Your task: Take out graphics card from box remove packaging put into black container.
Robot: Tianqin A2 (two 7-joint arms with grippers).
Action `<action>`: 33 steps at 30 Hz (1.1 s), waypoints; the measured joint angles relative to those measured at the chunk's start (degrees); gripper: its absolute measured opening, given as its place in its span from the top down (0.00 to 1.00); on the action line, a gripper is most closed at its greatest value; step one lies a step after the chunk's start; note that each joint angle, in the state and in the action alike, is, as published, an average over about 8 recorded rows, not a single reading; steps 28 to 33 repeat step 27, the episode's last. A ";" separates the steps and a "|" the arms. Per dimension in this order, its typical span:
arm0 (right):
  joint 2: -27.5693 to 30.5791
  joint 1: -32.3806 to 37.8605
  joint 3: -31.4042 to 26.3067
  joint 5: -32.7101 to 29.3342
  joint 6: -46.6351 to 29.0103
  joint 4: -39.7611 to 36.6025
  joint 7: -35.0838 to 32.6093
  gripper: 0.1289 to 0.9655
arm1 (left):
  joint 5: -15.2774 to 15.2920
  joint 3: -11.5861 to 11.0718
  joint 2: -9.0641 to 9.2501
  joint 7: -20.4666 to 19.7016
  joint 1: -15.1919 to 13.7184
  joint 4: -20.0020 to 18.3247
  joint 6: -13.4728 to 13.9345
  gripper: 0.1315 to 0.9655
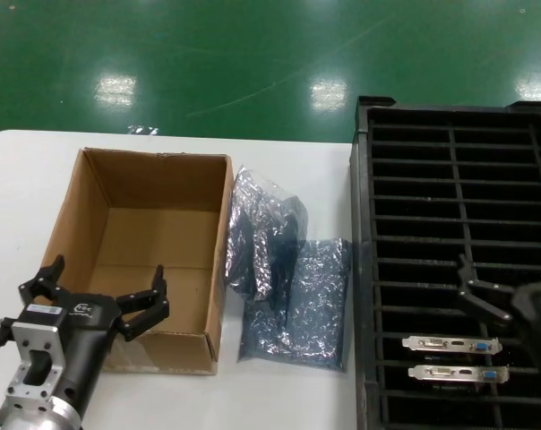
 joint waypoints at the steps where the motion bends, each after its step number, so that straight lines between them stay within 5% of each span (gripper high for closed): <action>1: -0.14 -0.61 0.49 0.27 0.66 -0.01 -0.33 0.00 | -0.65 0.03 -0.11 0.01 0.06 0.19 -0.18 0.00; 33: -0.42 -1.79 1.42 0.80 1.94 -0.01 -0.95 0.00 | -1.92 0.08 -0.31 0.03 0.16 0.57 -0.54 0.00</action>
